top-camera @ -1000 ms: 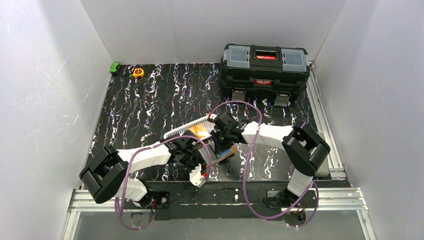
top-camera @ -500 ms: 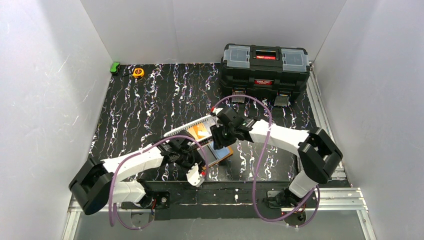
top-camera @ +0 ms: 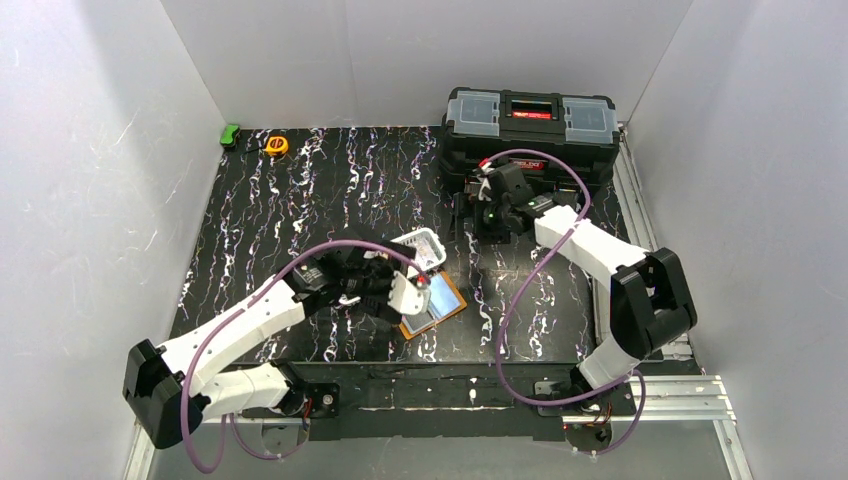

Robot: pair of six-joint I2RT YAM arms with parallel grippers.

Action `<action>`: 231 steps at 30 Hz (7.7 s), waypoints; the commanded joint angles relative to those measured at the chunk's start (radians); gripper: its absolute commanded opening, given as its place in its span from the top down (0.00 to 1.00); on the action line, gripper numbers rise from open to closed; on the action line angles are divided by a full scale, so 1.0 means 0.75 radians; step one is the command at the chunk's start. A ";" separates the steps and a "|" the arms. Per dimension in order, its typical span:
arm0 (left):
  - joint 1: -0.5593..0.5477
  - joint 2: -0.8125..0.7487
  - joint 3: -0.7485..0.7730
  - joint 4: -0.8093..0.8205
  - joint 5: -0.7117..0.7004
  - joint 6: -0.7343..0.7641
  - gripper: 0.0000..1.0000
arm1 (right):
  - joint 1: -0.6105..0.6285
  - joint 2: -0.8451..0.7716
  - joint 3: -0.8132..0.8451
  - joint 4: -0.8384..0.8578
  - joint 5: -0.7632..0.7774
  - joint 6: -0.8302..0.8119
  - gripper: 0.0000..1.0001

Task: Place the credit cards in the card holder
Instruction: Insert the credit card into the card holder, then pick up the credit card from the storage box.

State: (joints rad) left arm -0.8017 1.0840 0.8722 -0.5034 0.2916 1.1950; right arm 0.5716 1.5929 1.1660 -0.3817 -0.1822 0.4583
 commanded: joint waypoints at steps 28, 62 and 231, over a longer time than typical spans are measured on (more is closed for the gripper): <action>0.385 0.423 0.288 0.375 -0.016 -0.874 0.03 | 0.312 -0.083 -0.450 0.228 0.149 0.191 0.73; 0.369 0.739 0.039 1.057 0.153 -0.448 0.18 | -0.005 -0.072 -0.010 0.049 0.148 0.135 0.56; 0.623 -0.507 -0.837 0.505 0.250 -0.252 0.35 | 0.612 0.814 0.695 -0.344 1.118 -0.198 0.44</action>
State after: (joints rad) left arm -0.3412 0.7757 0.3252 -0.1925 0.4408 0.9218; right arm 1.0344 2.2009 1.7271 -0.6365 0.6910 0.2718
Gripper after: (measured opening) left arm 0.681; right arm 0.565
